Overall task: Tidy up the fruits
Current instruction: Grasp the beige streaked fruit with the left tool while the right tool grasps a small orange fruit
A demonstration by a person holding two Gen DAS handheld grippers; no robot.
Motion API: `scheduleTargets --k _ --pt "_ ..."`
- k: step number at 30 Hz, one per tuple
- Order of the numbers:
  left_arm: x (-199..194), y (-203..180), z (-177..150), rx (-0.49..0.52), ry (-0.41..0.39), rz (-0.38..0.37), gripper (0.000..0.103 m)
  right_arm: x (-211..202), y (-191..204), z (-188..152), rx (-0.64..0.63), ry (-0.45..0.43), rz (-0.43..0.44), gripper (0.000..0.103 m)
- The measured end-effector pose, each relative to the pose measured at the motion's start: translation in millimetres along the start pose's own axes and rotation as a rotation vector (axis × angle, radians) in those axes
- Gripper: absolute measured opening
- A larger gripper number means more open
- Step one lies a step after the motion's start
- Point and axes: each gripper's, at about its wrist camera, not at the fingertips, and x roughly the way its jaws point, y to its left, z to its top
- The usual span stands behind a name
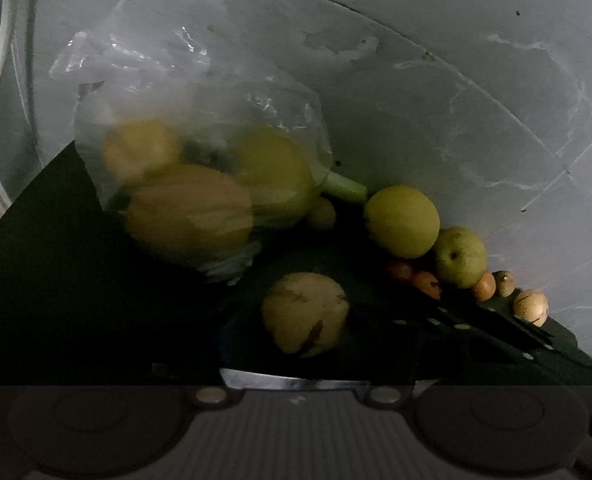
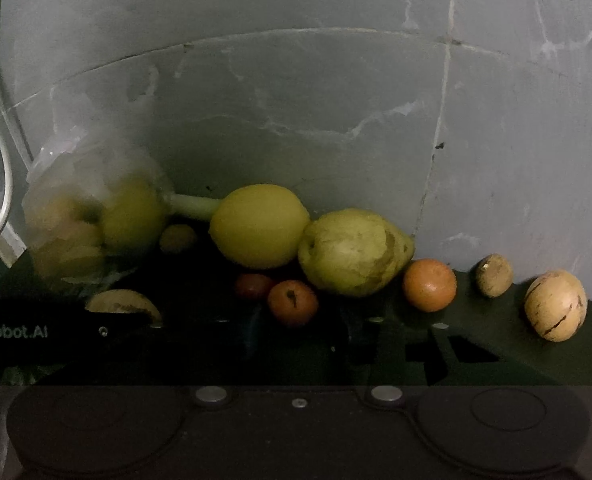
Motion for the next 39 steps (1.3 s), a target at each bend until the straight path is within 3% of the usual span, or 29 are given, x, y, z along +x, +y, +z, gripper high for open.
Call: scheduleTargets --k 2,10,23,39 --pt "0 0 1 0.005 0.003 -0.01 0.054 1 1 0 0.005 -0.005 -0.003 0.031" --pt "0 2 0 0.025 -0.006 -0.018 0.053 -5 2 -6 0.017 -0.029 0.0 0.03" --pt "-22 -5 -7 0.123 -0.044 -0.081 0.052 -62 11 -26 0.024 -0.125 -0.024 0.03" --pt "-30 -60 -32 0.293 0.005 -0.234 0.052 -137 -14 -82 0.116 -0.142 -0.217 0.03"
